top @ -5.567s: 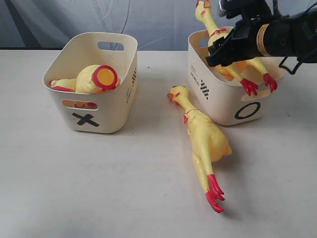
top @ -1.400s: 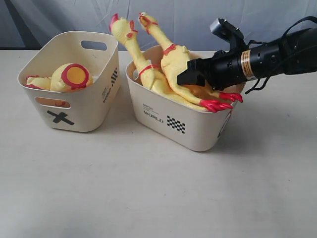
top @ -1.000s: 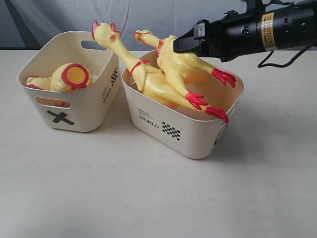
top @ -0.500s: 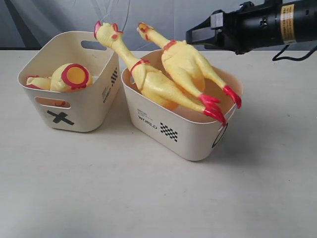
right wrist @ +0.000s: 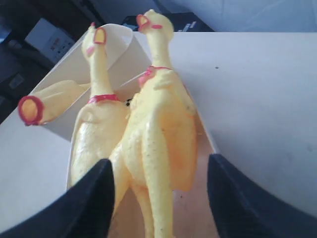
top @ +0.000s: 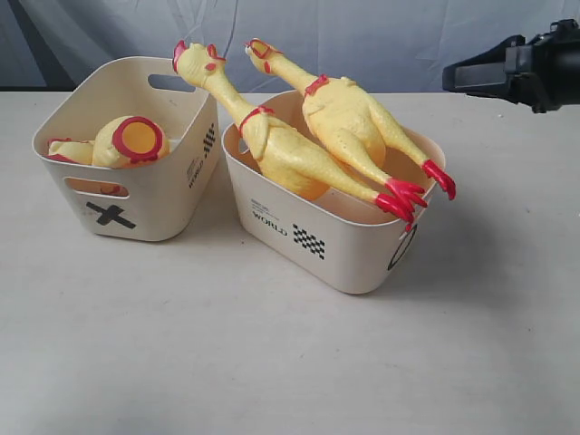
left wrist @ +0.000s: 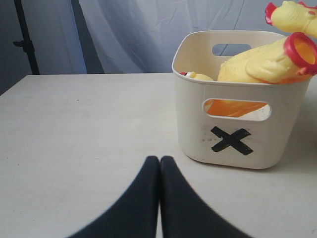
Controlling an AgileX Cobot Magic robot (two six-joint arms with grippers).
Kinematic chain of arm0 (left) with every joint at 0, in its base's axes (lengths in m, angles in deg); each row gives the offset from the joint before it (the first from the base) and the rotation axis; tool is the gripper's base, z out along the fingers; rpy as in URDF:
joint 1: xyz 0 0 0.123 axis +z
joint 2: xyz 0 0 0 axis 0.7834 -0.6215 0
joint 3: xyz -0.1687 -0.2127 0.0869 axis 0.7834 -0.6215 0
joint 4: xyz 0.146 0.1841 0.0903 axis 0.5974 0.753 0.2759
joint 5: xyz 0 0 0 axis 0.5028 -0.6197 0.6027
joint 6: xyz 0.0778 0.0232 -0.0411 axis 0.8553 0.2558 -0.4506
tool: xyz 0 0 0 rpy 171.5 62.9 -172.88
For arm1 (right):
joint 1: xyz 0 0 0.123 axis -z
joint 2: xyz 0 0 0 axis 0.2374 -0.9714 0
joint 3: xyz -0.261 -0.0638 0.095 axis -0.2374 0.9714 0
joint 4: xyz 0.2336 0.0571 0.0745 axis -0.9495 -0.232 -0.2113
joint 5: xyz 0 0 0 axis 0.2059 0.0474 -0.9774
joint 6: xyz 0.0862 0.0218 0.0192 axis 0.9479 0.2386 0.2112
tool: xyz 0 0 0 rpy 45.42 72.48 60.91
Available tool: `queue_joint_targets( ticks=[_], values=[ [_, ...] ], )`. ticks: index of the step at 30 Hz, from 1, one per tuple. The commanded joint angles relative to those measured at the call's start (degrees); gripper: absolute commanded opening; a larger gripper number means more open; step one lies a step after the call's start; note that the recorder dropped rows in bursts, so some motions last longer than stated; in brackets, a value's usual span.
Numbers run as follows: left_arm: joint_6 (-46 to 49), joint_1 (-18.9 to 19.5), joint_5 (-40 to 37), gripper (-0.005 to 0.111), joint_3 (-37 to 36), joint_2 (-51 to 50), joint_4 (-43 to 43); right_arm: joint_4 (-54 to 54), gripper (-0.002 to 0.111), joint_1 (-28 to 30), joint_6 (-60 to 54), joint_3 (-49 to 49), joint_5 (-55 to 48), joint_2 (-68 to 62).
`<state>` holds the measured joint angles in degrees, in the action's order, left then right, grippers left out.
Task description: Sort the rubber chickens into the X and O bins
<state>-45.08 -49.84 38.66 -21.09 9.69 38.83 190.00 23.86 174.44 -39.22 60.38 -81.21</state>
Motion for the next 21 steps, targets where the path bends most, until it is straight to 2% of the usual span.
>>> queue_joint_targets(
  ticks=[1,4,5,9,15,21],
  values=[
    [-0.2,-0.3,0.5,0.000,0.1,0.3,-0.4,-0.2,0.030,0.7,-7.2,0.2,3.5,3.6],
    [-0.2,-0.3,0.5,0.000,0.1,0.3,-0.4,-0.2,0.002,0.7,-7.6,0.2,4.0,6.2],
    [-0.2,-0.3,0.5,0.000,0.1,0.3,-0.4,-0.2,0.000,0.7,-7.6,0.2,4.2,7.1],
    [-0.2,-0.3,0.5,0.000,0.1,0.3,-0.4,-0.2,-0.001,0.7,-5.7,0.2,1.9,13.3],
    [-0.2,-0.3,0.5,0.000,0.1,0.3,-0.4,-0.2,-0.001,0.7,3.0,0.2,-8.0,25.8],
    [-0.2,-0.3,0.5,0.000,0.1,0.3,-0.4,-0.2,-0.001,0.5,2.2,0.2,-11.2,37.5]
  ],
)
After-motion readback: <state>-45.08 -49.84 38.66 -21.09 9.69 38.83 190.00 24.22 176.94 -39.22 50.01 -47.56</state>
